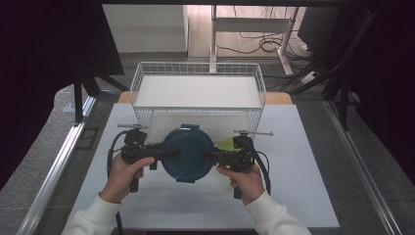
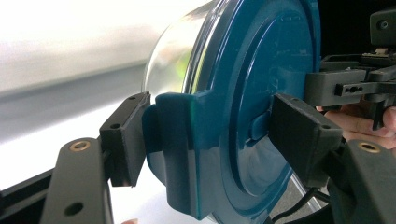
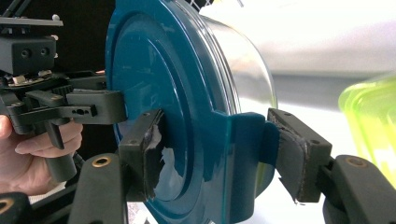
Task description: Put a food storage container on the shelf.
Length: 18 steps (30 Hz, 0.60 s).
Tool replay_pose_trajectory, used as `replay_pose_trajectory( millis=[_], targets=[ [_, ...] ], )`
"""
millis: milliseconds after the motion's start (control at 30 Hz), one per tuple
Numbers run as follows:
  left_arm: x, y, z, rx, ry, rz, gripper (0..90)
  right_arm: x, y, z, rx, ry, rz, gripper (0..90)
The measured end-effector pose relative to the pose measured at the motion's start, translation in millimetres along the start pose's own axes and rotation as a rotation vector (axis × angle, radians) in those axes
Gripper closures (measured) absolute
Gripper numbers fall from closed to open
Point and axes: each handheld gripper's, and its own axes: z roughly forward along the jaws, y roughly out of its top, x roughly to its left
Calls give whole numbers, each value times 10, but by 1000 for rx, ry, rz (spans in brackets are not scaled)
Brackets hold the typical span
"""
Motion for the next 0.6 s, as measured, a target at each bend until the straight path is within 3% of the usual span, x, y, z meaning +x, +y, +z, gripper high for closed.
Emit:
replay_pose_trajectory(
  millis=[600],
  targets=[
    [-140,548,-144,-43,-4,40,313,165,512,-157,-40,-1,-39,386]
  ],
)
